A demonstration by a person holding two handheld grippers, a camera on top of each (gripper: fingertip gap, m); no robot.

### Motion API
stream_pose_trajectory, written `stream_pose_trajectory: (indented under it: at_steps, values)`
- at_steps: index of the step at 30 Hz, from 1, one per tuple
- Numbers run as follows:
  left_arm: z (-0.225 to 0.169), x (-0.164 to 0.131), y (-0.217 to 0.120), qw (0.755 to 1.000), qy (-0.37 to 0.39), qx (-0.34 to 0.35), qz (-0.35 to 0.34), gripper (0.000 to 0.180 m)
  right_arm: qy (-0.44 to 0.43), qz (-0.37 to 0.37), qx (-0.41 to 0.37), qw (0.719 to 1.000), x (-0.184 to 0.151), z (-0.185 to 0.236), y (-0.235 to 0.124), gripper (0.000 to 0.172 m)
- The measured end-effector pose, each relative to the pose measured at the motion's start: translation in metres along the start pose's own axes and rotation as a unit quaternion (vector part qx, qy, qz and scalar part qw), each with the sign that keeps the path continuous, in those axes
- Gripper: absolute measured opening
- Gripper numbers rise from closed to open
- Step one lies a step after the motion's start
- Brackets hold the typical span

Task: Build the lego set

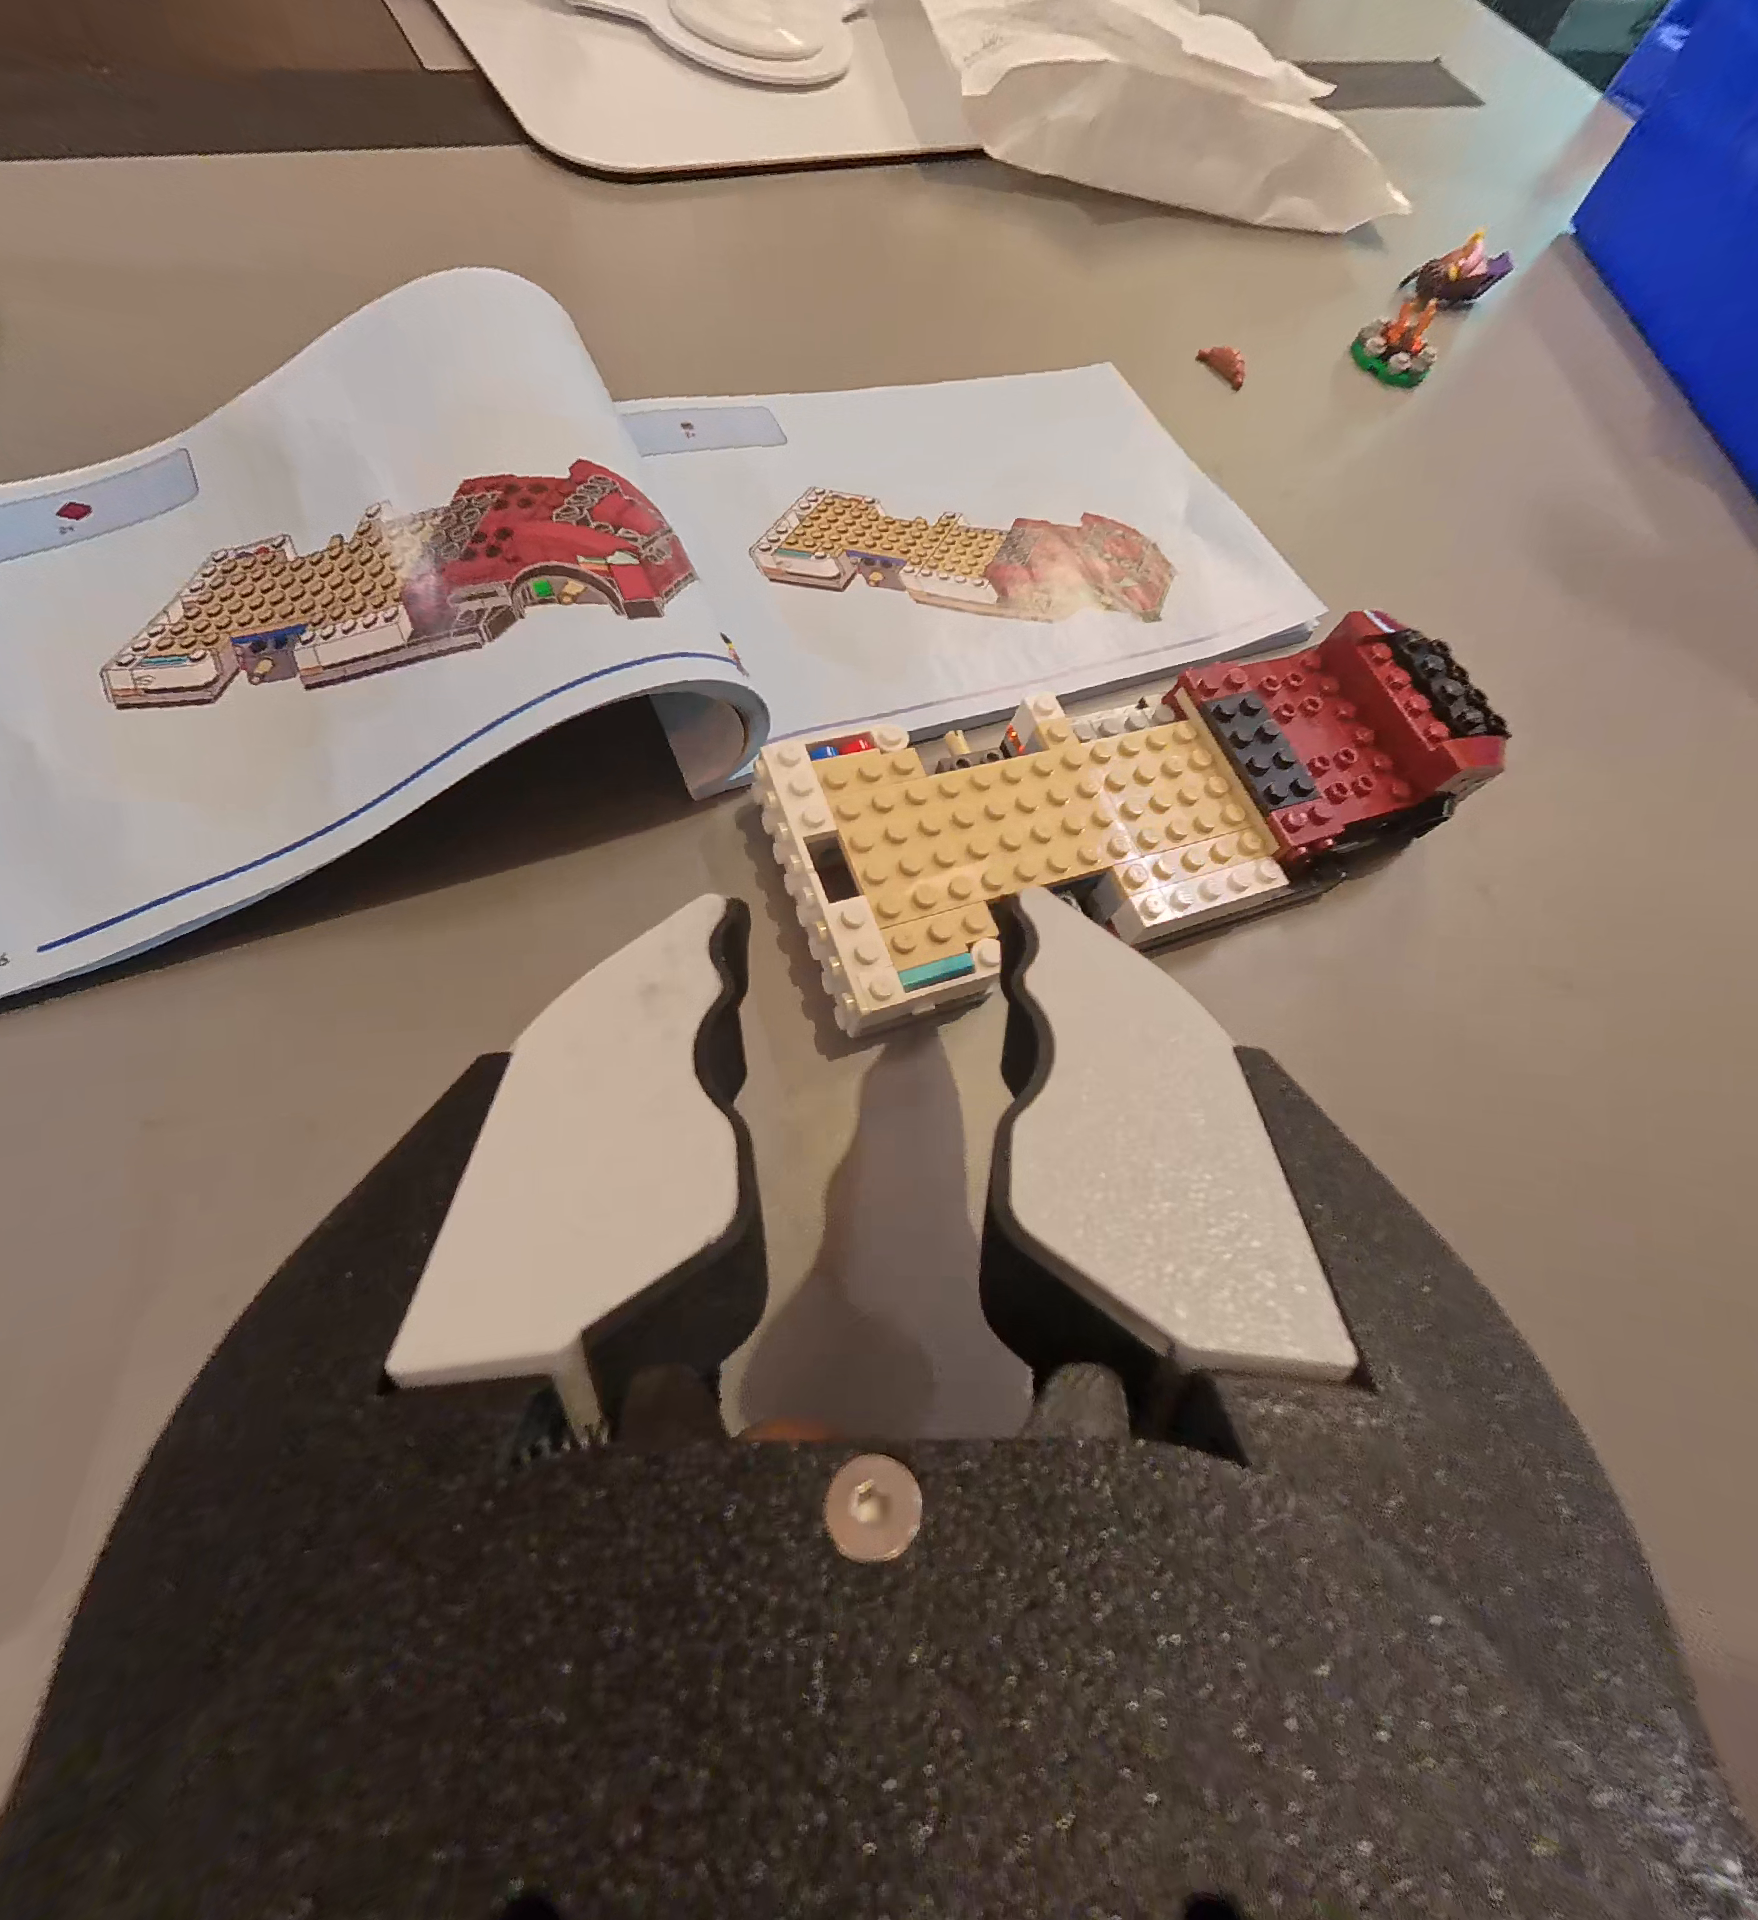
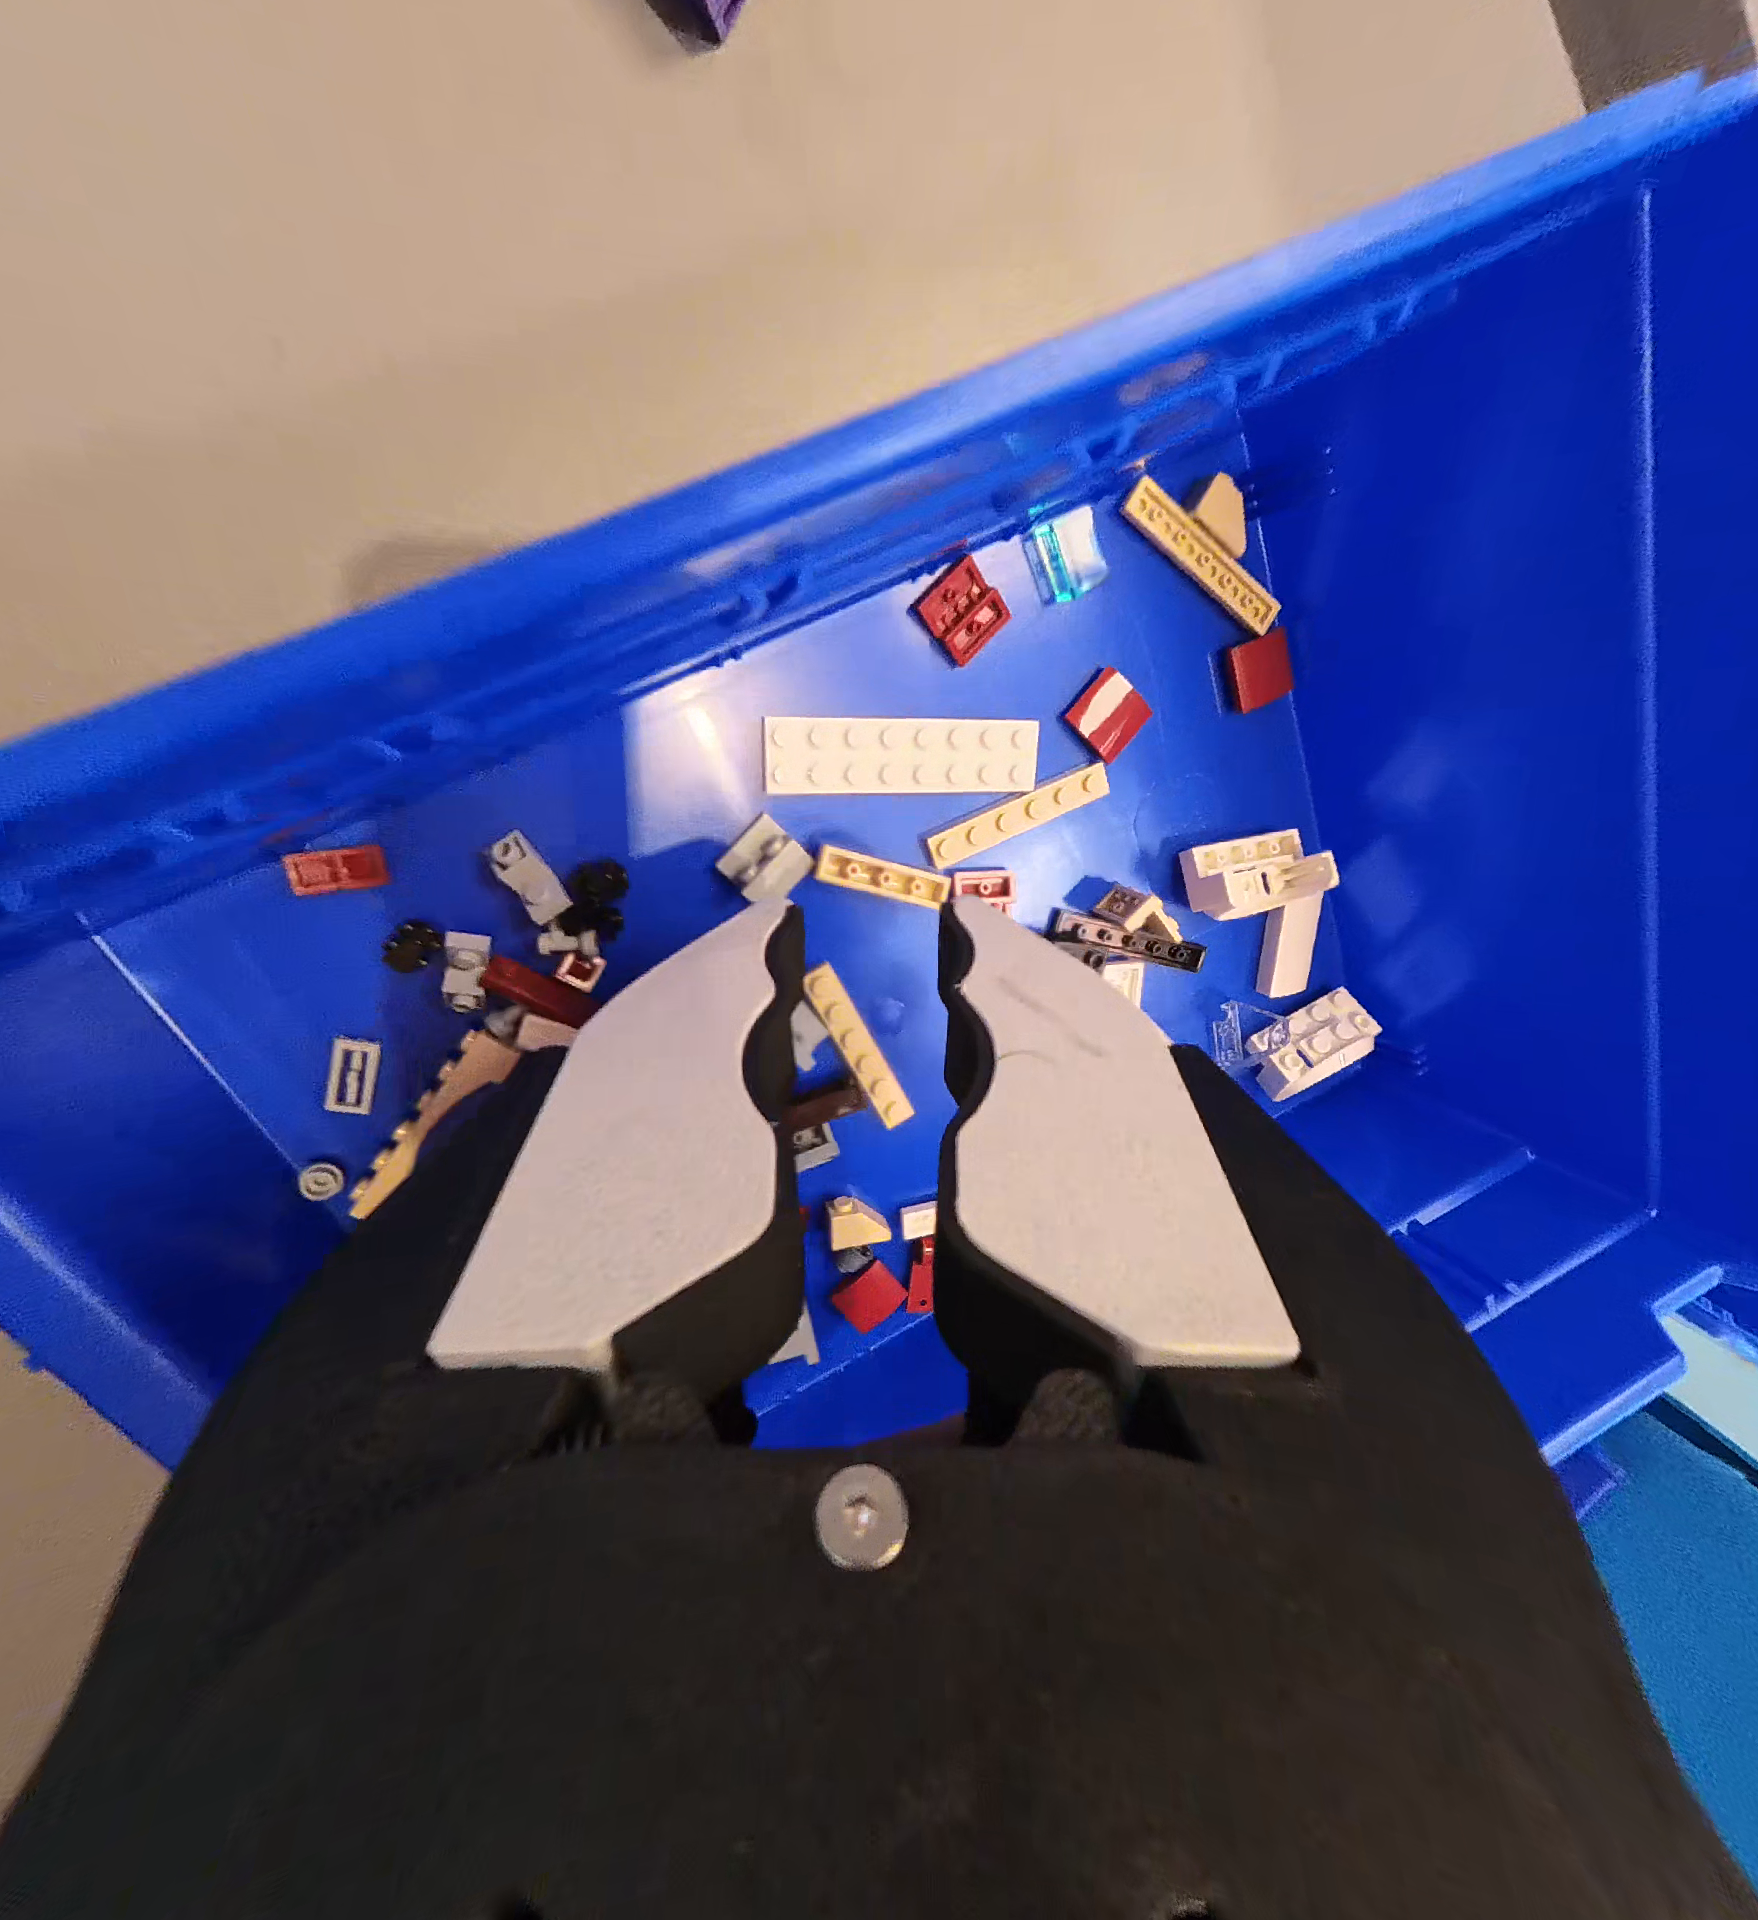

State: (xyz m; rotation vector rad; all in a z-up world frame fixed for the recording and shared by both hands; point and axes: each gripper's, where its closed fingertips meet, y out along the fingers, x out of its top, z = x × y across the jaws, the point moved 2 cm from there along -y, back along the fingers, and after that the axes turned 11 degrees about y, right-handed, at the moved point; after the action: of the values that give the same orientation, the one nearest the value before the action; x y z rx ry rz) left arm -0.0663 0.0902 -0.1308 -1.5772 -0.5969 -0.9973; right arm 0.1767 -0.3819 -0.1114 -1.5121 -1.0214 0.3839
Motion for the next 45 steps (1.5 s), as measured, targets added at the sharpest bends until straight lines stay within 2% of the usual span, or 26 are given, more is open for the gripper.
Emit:
stream_pose_trajectory:
  at_steps: [13,20,27,34,40,45]
  values:
    - [0.001,0.002,-0.002,0.998,-0.036,-0.055,-0.018,0.047,-0.012,0.030,-0.040,0.999,0.008,0.007,-0.012,0.026]
    - [-0.004,-0.001,0.002,0.999,-0.003,-0.042,0.003,0.047,-0.020,0.022,-0.047,0.998,-0.019,0.000,-0.027,0.026]
    - [-0.022,0.005,-0.003,0.996,0.057,-0.068,-0.023,0.048,-0.059,0.003,-0.046,0.997,-0.054,-0.011,-0.050,0.027]
    - [-0.079,0.020,0.011,0.986,0.093,-0.133,-0.036,0.048,-0.159,-0.027,0.014,0.987,-0.063,0.002,-0.040,0.027]
    - [-0.123,0.020,0.037,0.980,0.142,-0.138,0.006,0.048,-0.282,-0.065,0.087,0.953,-0.037,0.025,-0.030,0.026]
    - [-0.130,0.016,0.043,0.981,0.155,-0.117,0.024,0.047,-0.321,-0.079,0.112,0.937,-0.021,0.023,-0.017,0.022]
